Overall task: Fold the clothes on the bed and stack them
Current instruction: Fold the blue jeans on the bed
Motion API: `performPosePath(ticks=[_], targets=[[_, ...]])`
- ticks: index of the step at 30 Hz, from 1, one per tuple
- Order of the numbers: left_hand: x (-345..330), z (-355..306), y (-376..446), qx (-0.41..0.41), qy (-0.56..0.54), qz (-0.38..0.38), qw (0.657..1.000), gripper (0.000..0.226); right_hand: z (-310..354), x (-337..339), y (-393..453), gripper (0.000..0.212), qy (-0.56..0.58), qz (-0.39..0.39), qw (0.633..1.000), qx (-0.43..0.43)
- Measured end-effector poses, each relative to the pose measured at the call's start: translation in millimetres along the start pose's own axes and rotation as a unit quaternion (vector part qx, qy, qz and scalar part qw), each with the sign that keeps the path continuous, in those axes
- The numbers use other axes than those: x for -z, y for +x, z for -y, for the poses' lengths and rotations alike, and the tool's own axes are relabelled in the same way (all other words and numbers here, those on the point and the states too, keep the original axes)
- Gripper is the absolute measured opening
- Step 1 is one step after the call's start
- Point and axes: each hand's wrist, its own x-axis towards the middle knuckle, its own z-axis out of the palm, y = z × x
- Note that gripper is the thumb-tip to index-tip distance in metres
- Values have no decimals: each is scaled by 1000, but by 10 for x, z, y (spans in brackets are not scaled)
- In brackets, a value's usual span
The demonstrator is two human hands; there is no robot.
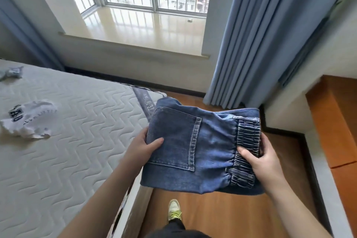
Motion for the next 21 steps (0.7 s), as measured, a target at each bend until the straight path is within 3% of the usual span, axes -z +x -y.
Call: performPosePath(ticks=[5,14,21], targets=[[-7,-152,632,-25,27,-1,999,29,123,-161,481,64,-14,-27,1000,-5],[-250,-479,1647,-38,71,33,996,34,181,-128,1314,64,-23,-69,997,-22],[-690,-687,2614,-30,85,33,995,24,57,20,2488,62,-12,-57,998,-34]])
